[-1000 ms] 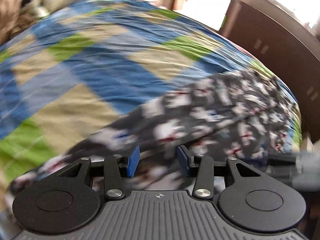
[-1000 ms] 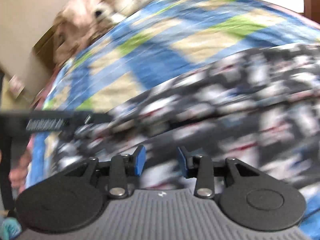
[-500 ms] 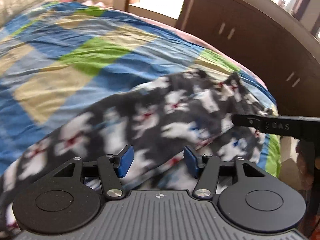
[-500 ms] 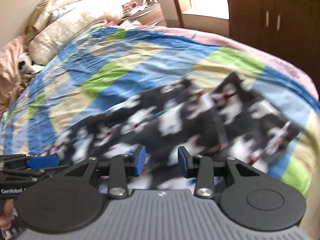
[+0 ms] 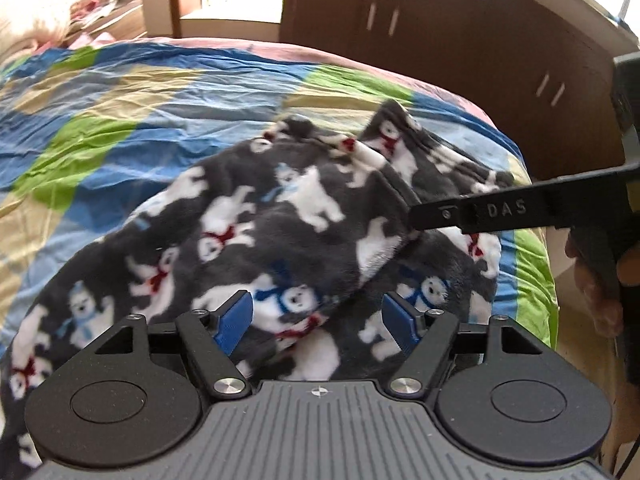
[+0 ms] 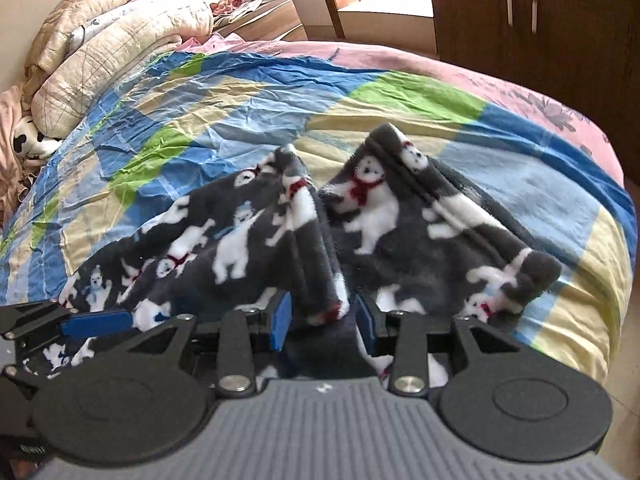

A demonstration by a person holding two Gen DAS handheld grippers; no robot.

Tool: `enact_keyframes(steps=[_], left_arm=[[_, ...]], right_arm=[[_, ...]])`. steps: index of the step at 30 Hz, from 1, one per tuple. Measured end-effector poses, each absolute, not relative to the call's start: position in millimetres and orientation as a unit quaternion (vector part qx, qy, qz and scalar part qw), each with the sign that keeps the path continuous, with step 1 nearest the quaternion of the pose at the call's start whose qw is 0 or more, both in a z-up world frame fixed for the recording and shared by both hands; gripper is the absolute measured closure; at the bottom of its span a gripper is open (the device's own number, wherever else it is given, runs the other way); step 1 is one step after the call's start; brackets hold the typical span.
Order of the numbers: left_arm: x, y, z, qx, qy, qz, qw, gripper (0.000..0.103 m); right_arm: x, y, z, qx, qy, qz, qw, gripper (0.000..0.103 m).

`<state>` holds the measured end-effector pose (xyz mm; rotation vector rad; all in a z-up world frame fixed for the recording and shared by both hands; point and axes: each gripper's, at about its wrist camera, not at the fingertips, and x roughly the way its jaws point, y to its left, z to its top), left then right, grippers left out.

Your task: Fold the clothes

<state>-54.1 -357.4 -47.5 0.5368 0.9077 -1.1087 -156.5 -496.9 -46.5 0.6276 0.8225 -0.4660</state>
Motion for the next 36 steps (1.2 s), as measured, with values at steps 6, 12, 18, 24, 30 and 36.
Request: enact_keyframes(steps=[6,12,18,24,30,36], left_arm=[[-62.2,-370.2,-56.2,0.253,0.403,-0.505,0.72,0.03],[-66.4,-380.5,-67.7,0.258,0.408,-0.505,0.716,0.031],[-60.3,-384.0,-72.3,0.24,0.429,-0.49,0.72,0.032],[-51.7,-385.0,-69.2,0.222,0.448,-0.478,0.722,0.034],[-44.0,-383.2,-58.6,0.211,0.448,-0.47,0.73,0.041],[-30.5,-379.7,-41.0,0.199,0.433,-0.464,0.747,0.041]], right_arm=[[-152.0,-503.5,-57.7,0.302,0.396,-0.205,0.842,0.064],[-154.0,-507.3,-66.4,0.317,0.396,-0.197,0.839,0.064],[-147.2,-507.9,-64.3,0.308,0.4,-0.185,0.843,0.082],[-142.7,-509.9,-53.4,0.307,0.389,-0.176,0.851,0.09],[-124.4,-516.3,-30.2,0.302,0.36,-0.161,0.868,0.09],[-86.1,-529.8,-11.7,0.296,0.331,-0.155,0.883,0.09]])
